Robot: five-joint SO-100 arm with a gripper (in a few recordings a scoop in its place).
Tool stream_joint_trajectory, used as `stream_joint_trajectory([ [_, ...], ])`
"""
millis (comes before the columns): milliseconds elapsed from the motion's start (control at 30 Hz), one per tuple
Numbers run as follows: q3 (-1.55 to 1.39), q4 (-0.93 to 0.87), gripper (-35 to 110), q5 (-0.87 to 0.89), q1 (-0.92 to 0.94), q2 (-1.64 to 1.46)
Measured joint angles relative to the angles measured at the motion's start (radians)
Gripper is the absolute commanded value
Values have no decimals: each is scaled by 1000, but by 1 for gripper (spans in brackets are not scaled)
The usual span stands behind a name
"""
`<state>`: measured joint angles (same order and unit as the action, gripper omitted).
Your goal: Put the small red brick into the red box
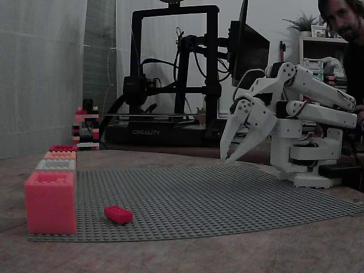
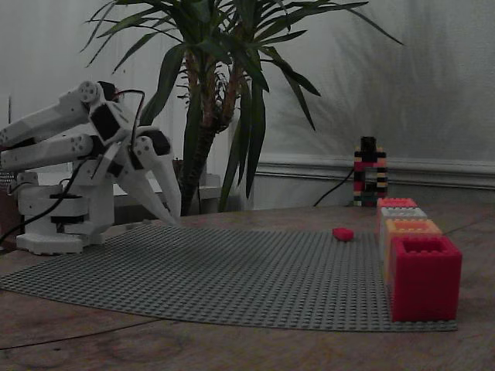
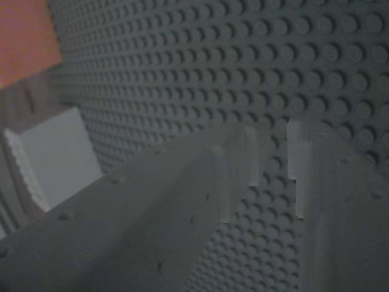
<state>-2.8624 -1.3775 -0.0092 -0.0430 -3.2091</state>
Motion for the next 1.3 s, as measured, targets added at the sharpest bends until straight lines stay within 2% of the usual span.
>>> stream_joint_trajectory([
  [633, 0, 2, 0, -3, 0, 5],
  [767, 21, 69, 0, -14, -9, 67],
  [900, 132, 218, 0, -40, -58, 252],
  [1133, 448, 502, 3, -199, -147, 831],
  [1300, 647, 603, 3, -255, -225, 1186],
])
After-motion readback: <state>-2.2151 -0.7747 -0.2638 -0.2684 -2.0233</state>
